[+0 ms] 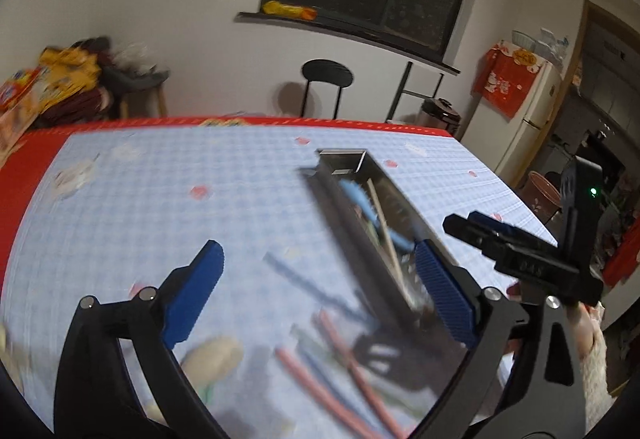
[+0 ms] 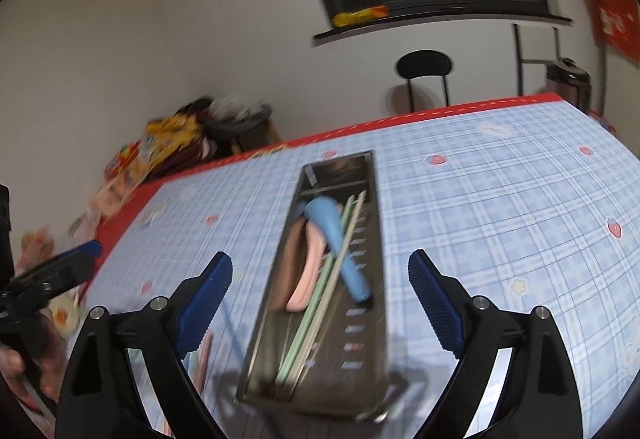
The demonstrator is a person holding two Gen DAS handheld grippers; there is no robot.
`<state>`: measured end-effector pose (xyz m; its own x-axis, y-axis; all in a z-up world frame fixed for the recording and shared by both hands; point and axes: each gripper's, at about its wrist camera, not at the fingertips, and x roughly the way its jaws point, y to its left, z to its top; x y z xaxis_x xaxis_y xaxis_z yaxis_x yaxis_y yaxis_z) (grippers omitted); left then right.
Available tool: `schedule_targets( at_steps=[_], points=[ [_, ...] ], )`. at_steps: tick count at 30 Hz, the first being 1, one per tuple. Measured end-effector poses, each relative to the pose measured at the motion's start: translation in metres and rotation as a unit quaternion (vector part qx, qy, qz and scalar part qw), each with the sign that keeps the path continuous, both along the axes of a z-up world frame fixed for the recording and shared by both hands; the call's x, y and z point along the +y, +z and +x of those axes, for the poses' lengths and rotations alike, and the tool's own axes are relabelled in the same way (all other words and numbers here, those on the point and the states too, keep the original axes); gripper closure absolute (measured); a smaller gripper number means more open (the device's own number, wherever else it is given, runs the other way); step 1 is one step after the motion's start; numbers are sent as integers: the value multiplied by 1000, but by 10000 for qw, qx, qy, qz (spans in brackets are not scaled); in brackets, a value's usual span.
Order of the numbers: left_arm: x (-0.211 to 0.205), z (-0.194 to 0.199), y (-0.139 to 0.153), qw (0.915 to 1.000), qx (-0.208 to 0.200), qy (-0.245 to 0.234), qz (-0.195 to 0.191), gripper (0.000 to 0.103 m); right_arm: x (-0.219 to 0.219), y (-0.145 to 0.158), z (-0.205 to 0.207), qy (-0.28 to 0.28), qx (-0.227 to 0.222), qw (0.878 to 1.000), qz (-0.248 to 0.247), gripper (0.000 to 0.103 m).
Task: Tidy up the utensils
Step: 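Open both tools to drop the spoon and chopstick into the tray, then lower the right tool onto the pink chopstick and close it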
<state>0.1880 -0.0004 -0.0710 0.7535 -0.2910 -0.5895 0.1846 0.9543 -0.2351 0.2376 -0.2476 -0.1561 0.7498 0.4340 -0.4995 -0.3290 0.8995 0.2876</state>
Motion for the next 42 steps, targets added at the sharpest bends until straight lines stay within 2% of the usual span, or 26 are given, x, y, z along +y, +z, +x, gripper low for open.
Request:
schedule_targets(
  at_steps=[7,15,19,22,24,25,27,29,30,31,34,36,42],
  points=[
    [34,-67,-31,9973,661,272,-155,6,27,-9,-43,939,302,9948,-247,14],
    [34,-105,-79,9876,1447,607,48,6,36,-24,-89,1344,412,9884,-573,14],
    [30,-115,-84,9874,1438,646,170,6,44,-32,-101,1599,536,9839,-600,15],
    [22,-118,-79,9885,1325,668,284,6,56,-36,-106,1720,547,9810,-711,27],
    [17,-120,-75,9894,1203,690,430,7,64,-40,-107,1757,588,9790,-846,41],
    [14,-120,-73,9898,1170,673,459,7,69,-42,-107,1776,627,9779,-906,45],
    [11,-119,-72,9902,1168,653,411,9,76,-46,-107,1857,692,9755,-957,59],
    [11,-118,-73,9904,1185,638,330,19,84,-50,-108,1933,697,9733,-1027,68],
    [10,-118,-74,9901,1216,629,297,27,87,-50,-109,1964,693,9724,-1056,73],
    [9,-117,-76,9899,1247,615,276,34,90,-51,-109,1998,693,9715,-1070,75],
    [9,-112,-82,9890,1346,589,187,42,100,-54,-110,2027,708,9692,-1209,82],
    [8,-110,-85,9884,1392,588,154,44,104,-56,-109,2011,721,9678,-1331,86],
    [5,-99,-94,9858,1558,603,165,50,106,-59,-107,1959,707,9687,-1350,87]
  ],
)
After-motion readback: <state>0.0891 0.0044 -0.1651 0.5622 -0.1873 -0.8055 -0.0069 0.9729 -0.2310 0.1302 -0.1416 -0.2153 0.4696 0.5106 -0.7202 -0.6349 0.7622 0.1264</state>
